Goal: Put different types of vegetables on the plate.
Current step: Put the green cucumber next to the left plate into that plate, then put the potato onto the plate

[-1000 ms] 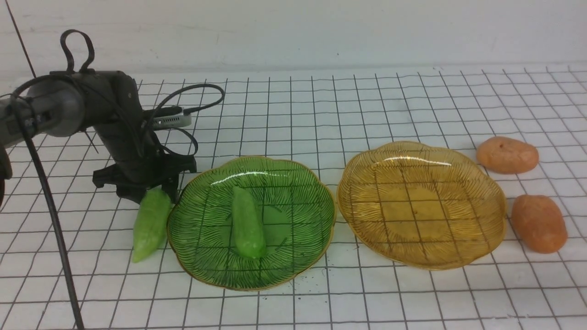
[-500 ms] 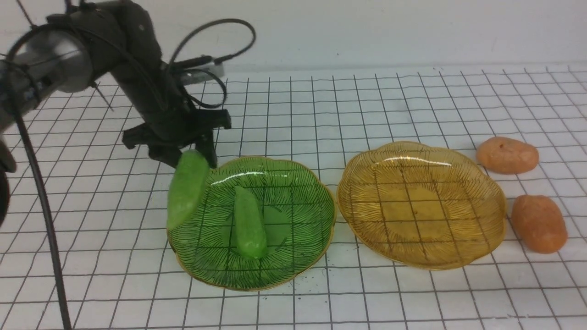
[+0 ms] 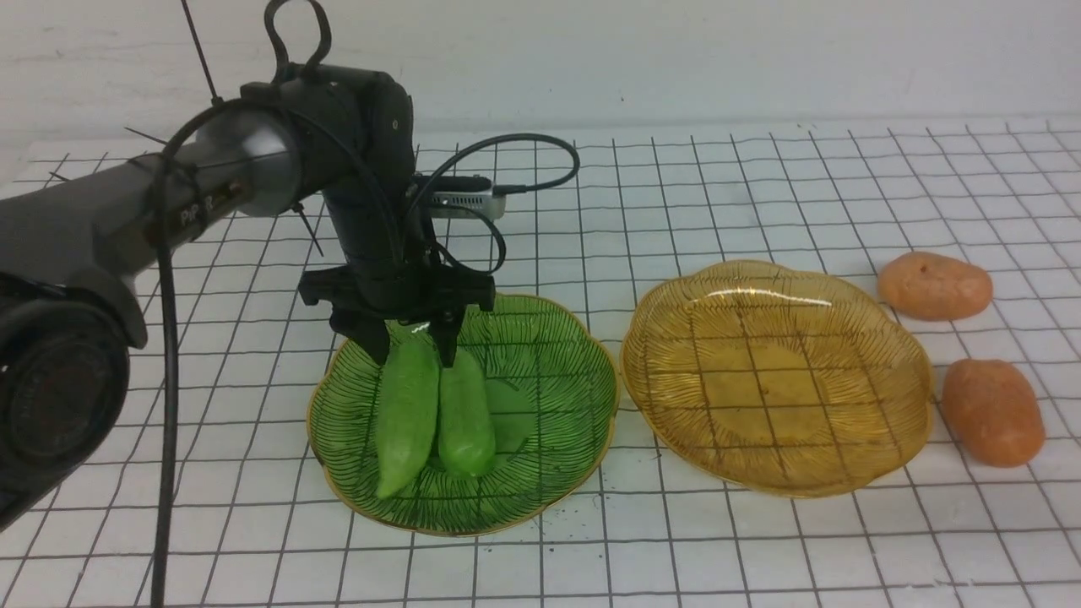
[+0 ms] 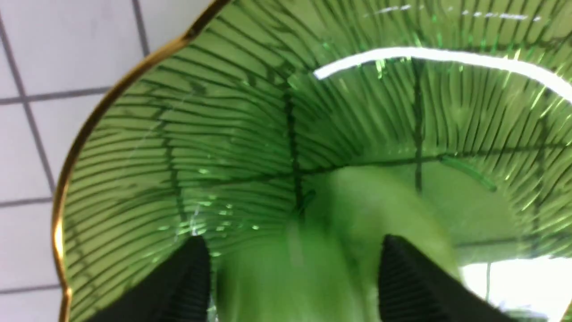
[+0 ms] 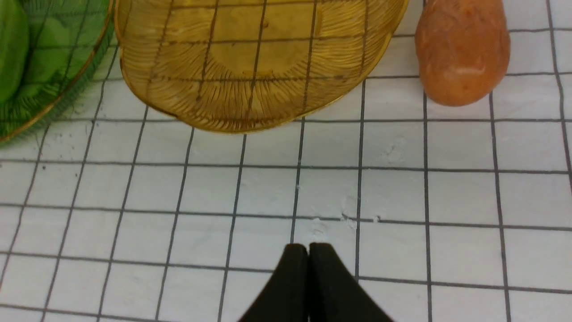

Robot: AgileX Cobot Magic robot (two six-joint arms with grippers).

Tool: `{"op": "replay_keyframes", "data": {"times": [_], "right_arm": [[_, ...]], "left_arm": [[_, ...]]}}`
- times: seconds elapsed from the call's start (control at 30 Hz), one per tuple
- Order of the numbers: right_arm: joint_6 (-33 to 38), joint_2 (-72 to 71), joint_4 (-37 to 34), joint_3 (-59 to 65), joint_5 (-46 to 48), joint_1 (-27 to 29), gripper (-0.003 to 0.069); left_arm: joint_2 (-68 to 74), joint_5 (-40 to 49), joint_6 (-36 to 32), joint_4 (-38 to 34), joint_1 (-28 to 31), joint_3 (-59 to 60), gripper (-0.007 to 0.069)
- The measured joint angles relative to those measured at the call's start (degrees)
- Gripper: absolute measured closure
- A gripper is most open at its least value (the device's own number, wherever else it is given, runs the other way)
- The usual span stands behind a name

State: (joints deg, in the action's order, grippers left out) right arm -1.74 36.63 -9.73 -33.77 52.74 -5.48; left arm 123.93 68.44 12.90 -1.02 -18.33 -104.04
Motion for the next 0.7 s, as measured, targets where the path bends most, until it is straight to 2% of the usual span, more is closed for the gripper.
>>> {"op": "replay_keyframes", "data": {"times": [0.13,0.23,0.4,0.53,0.63,0.7], "right_arm": [[-3.38,4.88,2.66,-2.0,-0.18,0.0,0.0674],[-3.85,8.29,4.35,-2.94,-0.48,0.0,0.0674],[-5.29,17.21,9.15,-5.62,-4.18,0.0,0.0669],[-9.79,27.19,14.78,-8.85,-8.62,0.0,0.0659],[-13.81,34.77,19.22,-12.23,-9.56,0.0,0.0631],[-15.92,40.89,22.36,-15.81,-9.56,0.0,0.0573]], "left_arm": [[0.0,0.86,-3.46,0.05,0.0,-0.29,0.0046],[0.01,1.4,-4.34,0.16,0.0,-1.47,0.0033],[0.01,1.75,-4.66,0.64,0.0,-6.11,0.0049],[0.01,1.75,-4.66,1.03,0.0,-8.77,0.0079],[0.01,1.86,-4.66,1.03,0.0,-9.02,0.0109],[0.01,1.86,-4.66,1.03,0.0,-9.04,0.0132]]}}
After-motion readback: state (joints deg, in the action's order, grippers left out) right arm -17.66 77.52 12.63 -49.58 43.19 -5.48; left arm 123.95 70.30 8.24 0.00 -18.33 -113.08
